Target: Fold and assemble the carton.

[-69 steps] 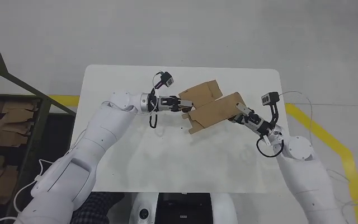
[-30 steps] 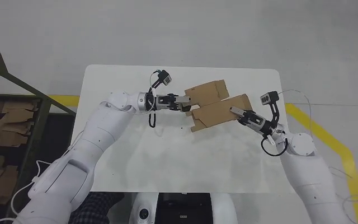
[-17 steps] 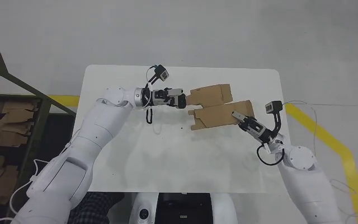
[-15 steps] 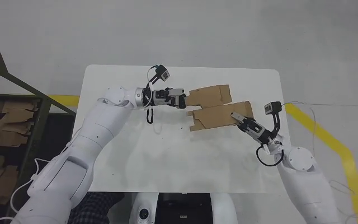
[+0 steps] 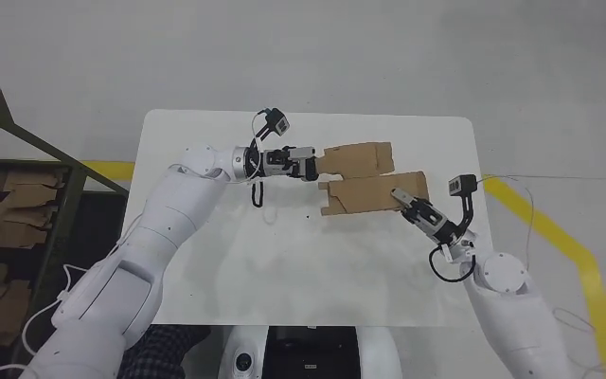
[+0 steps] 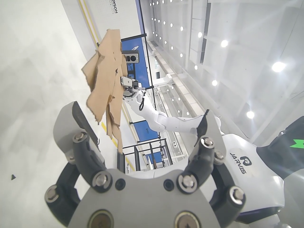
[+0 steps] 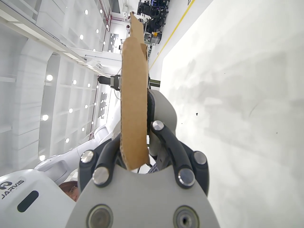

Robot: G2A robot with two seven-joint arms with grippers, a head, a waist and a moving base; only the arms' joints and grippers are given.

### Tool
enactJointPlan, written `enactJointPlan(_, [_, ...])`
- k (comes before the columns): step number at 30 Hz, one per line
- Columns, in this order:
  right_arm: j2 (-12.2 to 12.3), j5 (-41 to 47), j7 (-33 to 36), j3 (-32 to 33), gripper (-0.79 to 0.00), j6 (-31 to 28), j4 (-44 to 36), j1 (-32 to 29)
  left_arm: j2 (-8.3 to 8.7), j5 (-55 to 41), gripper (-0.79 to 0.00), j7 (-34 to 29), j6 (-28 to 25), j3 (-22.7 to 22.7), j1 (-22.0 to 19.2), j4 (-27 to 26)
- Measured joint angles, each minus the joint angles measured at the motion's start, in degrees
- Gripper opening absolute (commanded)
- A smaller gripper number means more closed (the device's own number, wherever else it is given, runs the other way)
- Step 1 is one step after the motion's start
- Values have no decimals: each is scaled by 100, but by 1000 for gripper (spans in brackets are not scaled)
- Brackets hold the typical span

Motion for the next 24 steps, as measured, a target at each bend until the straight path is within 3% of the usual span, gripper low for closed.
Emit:
enactJointPlan(17, [-49, -372, -487, -108, -785, 63, 3, -57, 94, 108, 0, -37, 38, -221, 263, -588])
enactJointPlan(24, [-55, -373, -473, -107, -785, -4, -118, -124, 61, 227, 0, -2, 2, -166, 220, -517])
